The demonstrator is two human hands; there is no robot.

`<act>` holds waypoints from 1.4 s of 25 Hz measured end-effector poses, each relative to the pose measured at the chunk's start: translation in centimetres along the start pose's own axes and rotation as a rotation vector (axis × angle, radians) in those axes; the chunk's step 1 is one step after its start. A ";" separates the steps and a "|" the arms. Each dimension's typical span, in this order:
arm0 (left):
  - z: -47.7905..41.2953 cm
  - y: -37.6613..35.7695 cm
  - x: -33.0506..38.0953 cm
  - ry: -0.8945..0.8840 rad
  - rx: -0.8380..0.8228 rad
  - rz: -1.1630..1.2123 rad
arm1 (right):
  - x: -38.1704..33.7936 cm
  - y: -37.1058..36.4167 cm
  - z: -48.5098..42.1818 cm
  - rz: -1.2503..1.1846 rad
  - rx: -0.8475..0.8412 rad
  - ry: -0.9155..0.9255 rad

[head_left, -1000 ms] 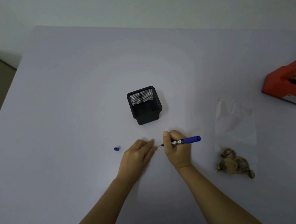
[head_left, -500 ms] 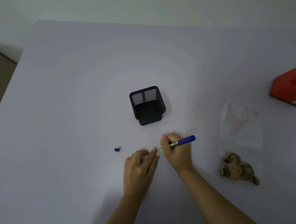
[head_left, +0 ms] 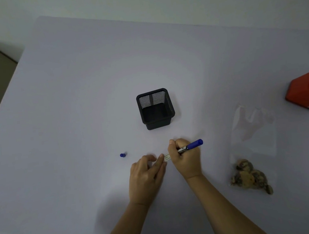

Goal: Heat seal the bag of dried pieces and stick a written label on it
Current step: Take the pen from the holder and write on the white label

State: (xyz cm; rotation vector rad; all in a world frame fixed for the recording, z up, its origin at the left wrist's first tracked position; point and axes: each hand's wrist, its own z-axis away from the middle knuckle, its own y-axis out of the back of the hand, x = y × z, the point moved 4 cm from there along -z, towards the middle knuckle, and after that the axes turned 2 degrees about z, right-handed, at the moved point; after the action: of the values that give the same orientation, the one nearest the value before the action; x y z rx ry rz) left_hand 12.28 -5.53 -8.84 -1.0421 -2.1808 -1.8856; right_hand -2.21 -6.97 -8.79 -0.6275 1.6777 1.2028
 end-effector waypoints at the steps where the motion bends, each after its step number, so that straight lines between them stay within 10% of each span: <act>1: 0.0 0.0 0.0 0.003 -0.001 0.003 | 0.0 0.0 0.0 -0.005 0.003 -0.002; 35: -0.1 0.2 0.1 0.016 -0.014 0.009 | -0.2 -0.1 0.3 -0.008 0.013 0.064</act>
State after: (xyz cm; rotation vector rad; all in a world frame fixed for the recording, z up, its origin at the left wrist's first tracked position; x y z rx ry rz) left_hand 12.32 -5.60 -8.58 -1.0336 -2.1531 -1.9016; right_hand -1.95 -6.75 -8.64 -0.6705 1.7335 1.1757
